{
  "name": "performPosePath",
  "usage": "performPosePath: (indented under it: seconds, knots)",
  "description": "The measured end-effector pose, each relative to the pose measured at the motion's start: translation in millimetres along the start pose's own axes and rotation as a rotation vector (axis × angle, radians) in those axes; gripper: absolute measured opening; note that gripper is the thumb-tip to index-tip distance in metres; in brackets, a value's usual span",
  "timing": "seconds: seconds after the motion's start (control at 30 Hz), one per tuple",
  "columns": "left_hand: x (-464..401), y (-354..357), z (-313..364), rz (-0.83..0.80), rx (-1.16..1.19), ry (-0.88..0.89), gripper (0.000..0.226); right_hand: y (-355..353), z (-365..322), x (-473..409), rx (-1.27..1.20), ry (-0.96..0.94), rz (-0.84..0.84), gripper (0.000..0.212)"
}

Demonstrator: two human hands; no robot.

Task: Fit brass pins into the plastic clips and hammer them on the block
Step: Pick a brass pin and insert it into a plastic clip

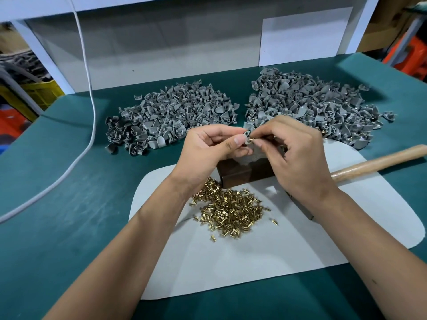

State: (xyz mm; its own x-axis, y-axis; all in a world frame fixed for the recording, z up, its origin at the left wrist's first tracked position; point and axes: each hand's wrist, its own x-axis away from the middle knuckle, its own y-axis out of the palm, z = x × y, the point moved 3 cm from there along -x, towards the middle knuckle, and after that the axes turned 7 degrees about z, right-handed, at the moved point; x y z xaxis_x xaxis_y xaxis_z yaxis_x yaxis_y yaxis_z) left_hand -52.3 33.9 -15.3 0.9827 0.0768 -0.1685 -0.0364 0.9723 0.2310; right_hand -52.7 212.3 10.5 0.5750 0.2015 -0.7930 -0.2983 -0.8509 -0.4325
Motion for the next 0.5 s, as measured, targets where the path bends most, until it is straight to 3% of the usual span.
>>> performPosePath:
  seconds: [0.2,0.5]
  knots:
    - [2.2,5.2,2.5,0.061,-0.184,0.179,0.033,2.1,5.2,0.6,0.008,0.107,0.051,0.006]
    - [4.8,15.1,1.7,0.157,-0.26,0.219,0.026,5.7,6.0,3.4,0.039,0.167,0.08,0.006]
